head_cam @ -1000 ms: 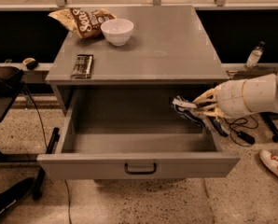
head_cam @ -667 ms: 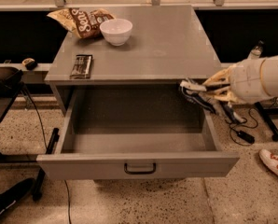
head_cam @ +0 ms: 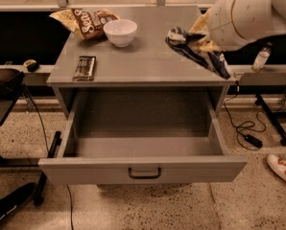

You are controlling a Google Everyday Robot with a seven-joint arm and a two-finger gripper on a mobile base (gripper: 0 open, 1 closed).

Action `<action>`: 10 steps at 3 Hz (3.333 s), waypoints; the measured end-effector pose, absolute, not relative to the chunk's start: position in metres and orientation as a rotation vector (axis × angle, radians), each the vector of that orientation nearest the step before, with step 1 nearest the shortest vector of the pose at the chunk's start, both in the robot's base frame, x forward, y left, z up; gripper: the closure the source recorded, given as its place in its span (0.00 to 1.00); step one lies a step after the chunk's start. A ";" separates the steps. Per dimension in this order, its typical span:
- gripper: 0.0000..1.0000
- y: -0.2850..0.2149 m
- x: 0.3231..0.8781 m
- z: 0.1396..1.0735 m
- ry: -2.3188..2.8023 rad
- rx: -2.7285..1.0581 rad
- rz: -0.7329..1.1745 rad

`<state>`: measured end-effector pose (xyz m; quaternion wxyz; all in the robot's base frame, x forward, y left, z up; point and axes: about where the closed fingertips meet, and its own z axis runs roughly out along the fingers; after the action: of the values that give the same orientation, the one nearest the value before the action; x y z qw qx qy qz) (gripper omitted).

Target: Pick blue chip bag from top drawer and place on counter

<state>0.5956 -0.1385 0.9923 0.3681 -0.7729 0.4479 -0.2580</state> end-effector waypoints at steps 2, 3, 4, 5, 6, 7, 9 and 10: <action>0.82 -0.060 0.696 0.971 1.051 -2.083 -0.646; 0.58 -0.047 0.703 0.967 1.038 -2.090 -0.627; 0.35 -0.049 0.701 0.966 1.041 -2.091 -0.629; 0.12 -0.041 0.698 0.952 1.027 -2.109 -0.615; 0.00 -0.041 0.698 0.952 1.027 -2.110 -0.614; 0.00 -0.041 0.698 0.952 1.027 -2.110 -0.614; 0.00 -0.058 0.658 0.938 1.074 -2.002 -0.559; 0.00 -0.074 0.655 0.937 1.103 -1.982 -0.563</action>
Offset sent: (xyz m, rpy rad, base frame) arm 0.1689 0.1205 -0.0647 -0.0797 0.0867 0.1450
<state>0.6551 -0.0739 0.9370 0.3912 -0.7804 0.4344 -0.2218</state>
